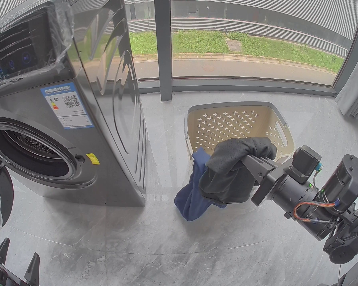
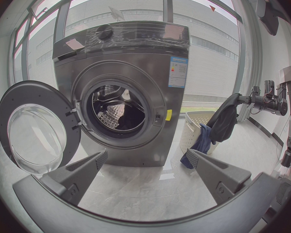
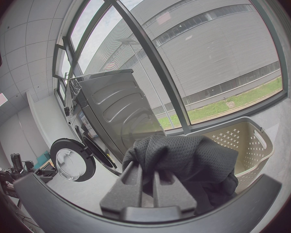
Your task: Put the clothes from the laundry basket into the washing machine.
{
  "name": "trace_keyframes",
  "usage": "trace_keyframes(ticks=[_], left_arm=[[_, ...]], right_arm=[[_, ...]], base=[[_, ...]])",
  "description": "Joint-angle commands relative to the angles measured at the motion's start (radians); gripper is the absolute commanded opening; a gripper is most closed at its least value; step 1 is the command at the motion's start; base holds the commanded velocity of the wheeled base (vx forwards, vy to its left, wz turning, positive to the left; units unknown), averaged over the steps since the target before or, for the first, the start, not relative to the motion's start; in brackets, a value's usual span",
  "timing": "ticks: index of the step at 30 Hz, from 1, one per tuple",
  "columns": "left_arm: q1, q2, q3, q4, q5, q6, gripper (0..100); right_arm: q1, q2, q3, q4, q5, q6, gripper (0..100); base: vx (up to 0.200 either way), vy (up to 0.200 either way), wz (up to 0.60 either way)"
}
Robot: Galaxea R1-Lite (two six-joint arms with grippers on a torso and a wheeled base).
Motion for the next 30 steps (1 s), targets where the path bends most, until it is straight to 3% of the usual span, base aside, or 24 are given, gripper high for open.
trace_keyframes(ticks=[1, 5, 17, 23, 30], left_arm=[[0.000, -0.008, 0.010, 0.001, 0.000, 0.001, 100], [0.000, -0.008, 0.010, 0.001, 0.000, 0.001, 100], [0.000, -0.008, 0.010, 0.001, 0.000, 0.000, 100], [0.000, -0.008, 0.010, 0.001, 0.000, 0.000, 100], [0.000, -0.008, 0.010, 0.001, -0.001, -0.002, 100]], right_arm=[[0.001, 0.002, 0.001, 0.000, 0.000, 0.000, 0], [0.001, 0.003, 0.003, 0.000, 0.000, 0.000, 0], [0.001, 0.012, 0.015, 0.000, -0.001, 0.000, 0], [0.001, 0.012, 0.018, 0.001, 0.000, 0.000, 0], [0.001, 0.014, 0.017, 0.001, 0.000, 0.000, 0]], base=[[0.000, 0.000, 0.00], [0.000, 0.000, 0.00], [-0.200, 0.000, 0.00], [0.000, 0.000, 0.00], [0.000, 0.200, 0.00]])
